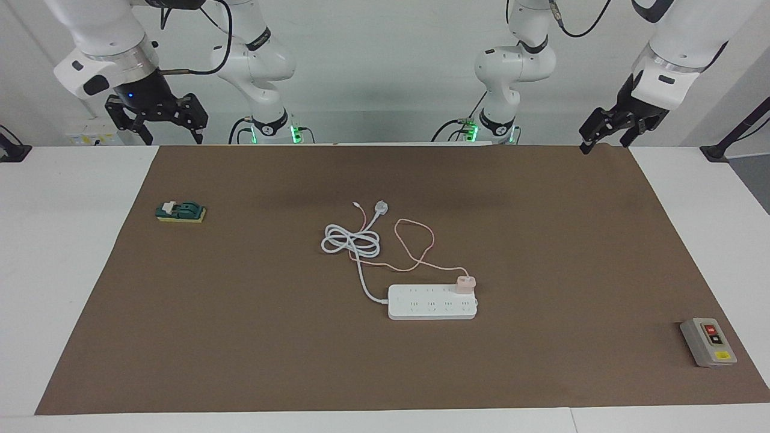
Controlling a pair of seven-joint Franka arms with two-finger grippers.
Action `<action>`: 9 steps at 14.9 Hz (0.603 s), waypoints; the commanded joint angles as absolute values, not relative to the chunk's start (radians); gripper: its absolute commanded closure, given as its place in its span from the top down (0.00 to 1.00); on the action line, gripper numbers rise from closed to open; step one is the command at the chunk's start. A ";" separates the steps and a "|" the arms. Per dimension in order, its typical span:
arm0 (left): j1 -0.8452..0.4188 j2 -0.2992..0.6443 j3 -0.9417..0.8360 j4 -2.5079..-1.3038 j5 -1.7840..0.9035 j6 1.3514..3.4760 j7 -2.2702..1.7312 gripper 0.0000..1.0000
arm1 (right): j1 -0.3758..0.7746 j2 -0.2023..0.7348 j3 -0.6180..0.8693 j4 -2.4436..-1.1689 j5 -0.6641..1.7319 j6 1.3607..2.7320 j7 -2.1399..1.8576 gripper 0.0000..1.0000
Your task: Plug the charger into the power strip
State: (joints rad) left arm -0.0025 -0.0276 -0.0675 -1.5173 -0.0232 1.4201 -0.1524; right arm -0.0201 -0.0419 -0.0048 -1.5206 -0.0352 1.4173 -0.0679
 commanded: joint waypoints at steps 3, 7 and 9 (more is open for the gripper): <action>-0.017 -0.048 -0.057 -1.540 -0.029 1.430 -0.103 1.00 | -0.029 -0.063 0.006 -1.546 -0.031 1.431 -0.057 1.00; -0.017 -0.046 -0.058 -1.545 -0.031 1.471 -0.094 1.00 | -0.029 -0.063 0.006 -1.546 -0.031 1.431 -0.057 1.00; -0.017 -0.043 -0.061 -1.545 -0.031 1.470 -0.094 1.00 | -0.029 -0.063 0.006 -1.546 -0.031 1.431 -0.057 1.00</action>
